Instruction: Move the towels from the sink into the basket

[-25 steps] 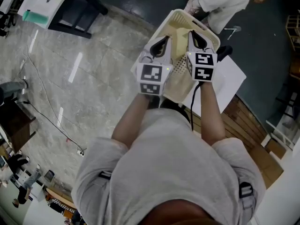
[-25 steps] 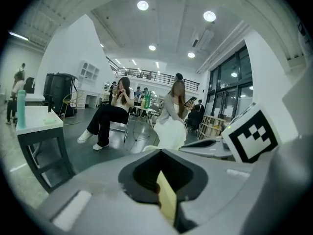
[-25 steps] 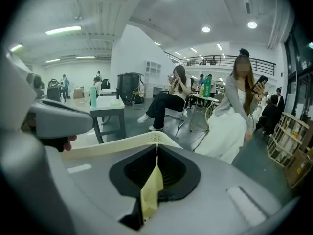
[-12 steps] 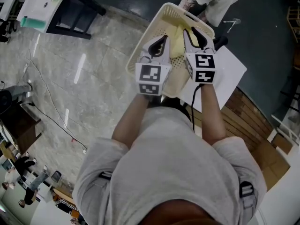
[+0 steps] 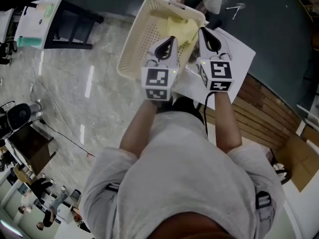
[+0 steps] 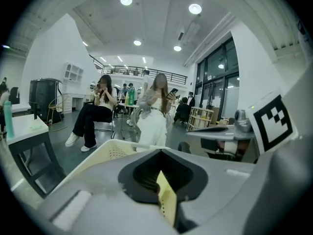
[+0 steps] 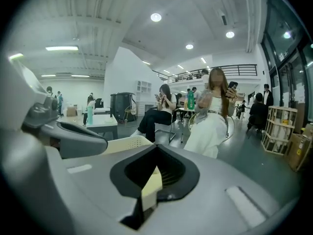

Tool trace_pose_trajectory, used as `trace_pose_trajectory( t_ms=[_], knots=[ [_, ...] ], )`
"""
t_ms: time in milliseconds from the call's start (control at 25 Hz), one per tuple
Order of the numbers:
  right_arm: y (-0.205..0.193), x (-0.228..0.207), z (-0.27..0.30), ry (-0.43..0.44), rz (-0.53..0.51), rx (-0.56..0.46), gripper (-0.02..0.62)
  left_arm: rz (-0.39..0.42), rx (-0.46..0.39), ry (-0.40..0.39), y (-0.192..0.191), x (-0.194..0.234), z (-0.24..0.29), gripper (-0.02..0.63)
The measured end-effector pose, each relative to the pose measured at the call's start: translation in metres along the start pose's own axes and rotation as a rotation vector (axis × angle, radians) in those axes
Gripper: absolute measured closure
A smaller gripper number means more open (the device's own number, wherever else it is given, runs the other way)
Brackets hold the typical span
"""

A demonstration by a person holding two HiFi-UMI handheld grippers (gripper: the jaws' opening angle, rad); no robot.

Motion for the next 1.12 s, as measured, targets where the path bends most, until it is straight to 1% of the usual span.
trace_pose_trajectory(
  t_ms=[280,520,600,880,1040,1120],
  knots=[
    [-0.017,-0.041,-0.05,-0.065,0.041,-0.025,0.589,0.042,0.025,-0.071,-0.007,-0.057,0.014,0.586],
    [-0.039,-0.072,-0.085,-0.115,0.086,0.001,0.589,0.067,0.042,-0.107,-0.012,-0.096,0.024,0.586],
    [-0.045,-0.078,-0.092,-0.125,0.093,-0.007,0.589,0.074,0.05,-0.119,-0.016,-0.106,0.026,0.586],
    [-0.072,-0.087,-0.107,-0.122,0.123,0.025,0.589,0.079,0.108,-0.152,-0.042,-0.134,0.033,0.586],
    [-0.104,-0.088,-0.109,-0.107,0.135,0.105,0.589,0.067,0.157,-0.182,-0.065,-0.151,0.04,0.586],
    [-0.114,-0.09,-0.111,-0.1,0.137,0.12,0.589,0.062,0.182,-0.194,-0.078,-0.16,0.043,0.586]
  ],
)
Point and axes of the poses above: the fingertips, and each gripper's own axes: z forward along the fingers, x to its left, y out of its top, the point moved 3 cm from there along -z, backward along the fingers
